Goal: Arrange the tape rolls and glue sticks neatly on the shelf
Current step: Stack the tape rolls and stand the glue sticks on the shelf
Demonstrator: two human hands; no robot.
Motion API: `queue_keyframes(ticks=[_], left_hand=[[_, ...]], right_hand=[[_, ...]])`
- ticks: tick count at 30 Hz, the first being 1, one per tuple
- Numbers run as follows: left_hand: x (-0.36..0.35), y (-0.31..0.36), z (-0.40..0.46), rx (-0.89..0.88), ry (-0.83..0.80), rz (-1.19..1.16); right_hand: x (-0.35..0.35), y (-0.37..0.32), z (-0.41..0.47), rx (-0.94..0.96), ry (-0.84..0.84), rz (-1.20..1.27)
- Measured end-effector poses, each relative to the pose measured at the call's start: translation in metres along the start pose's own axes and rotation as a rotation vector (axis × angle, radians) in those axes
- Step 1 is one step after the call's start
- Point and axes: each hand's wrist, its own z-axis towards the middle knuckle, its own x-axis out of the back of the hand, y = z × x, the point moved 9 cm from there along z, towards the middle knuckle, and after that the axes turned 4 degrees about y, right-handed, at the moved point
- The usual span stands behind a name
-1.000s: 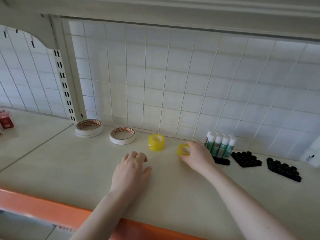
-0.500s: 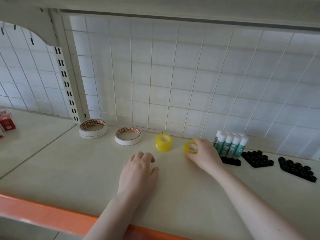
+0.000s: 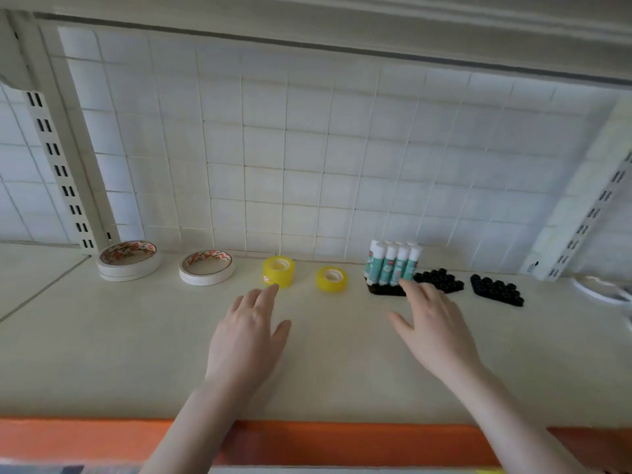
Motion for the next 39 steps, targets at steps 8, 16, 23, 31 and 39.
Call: queue_keyframes(ticks=[8,16,23,31,39], left_hand=[[-0.022,0.103,-0.026,-0.138,-0.038,-0.051],[-0.096,0.257,-0.048,-0.235,-0.086,-0.061],[-0.185,0.428,-0.071,-0.271,-0.119,-0.151],[-0.232,0.527,-0.076,-0.300,-0.185,-0.139],[-0.252,0.535,-0.061,-0.297,-0.204,-0.075]], right_hand=[[0.035,0.129,-0.073,-0.238,0.067,-0.045],[0.083,0.286,-0.116,-0.354,0.158,-0.045],[0.122,0.455,-0.146,-0.310,0.263,-0.088],[0.129,0.550,-0.161,-0.363,0.193,-0.016],[0.121,0.546,-0.138,-0.263,0.235,0.076]])
